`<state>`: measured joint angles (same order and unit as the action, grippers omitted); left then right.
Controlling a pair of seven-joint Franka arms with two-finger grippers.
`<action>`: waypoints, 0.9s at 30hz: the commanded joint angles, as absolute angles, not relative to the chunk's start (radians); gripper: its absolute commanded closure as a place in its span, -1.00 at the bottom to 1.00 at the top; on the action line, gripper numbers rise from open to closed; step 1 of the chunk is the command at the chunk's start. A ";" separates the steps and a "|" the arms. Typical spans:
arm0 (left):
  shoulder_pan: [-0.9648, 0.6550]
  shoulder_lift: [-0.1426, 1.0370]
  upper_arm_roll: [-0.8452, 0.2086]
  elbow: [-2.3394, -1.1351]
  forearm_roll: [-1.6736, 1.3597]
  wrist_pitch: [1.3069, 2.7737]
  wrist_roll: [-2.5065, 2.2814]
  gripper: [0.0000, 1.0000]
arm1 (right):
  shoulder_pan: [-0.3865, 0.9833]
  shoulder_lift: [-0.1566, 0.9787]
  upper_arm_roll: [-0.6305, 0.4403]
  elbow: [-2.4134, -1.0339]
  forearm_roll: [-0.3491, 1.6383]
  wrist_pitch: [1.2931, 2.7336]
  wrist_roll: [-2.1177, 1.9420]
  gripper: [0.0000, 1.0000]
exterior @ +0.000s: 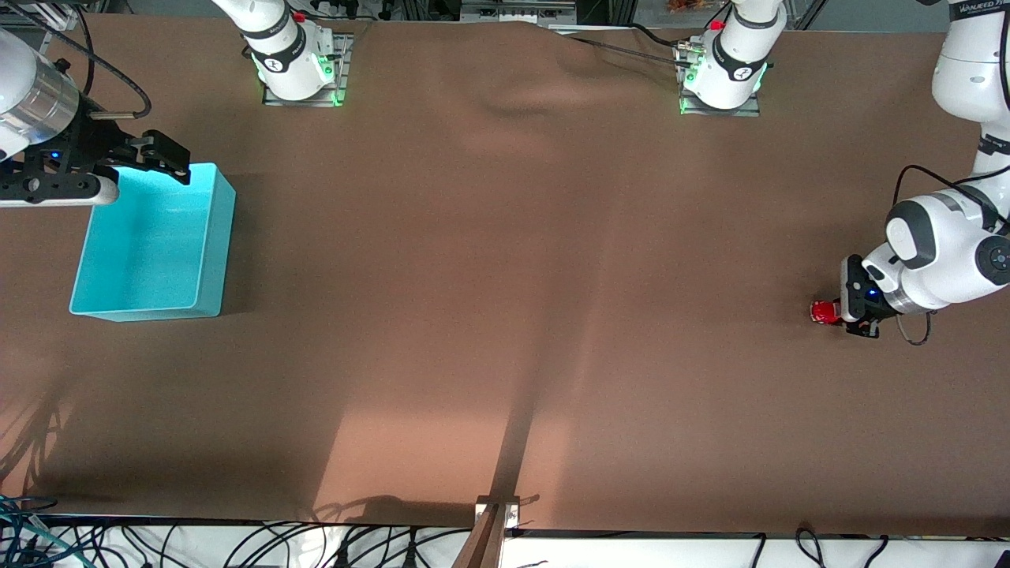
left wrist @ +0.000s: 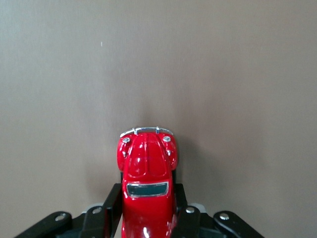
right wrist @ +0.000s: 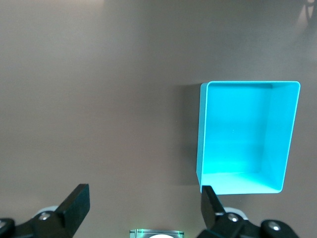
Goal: Wind red beetle toy and store in blue box
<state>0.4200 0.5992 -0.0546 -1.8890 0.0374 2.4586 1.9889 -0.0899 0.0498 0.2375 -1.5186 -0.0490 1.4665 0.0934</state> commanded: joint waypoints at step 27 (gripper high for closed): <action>0.528 0.707 -0.058 -1.766 0.029 2.459 2.138 0.83 | -0.101 0.031 0.247 -1.529 -0.034 1.462 0.104 -1.00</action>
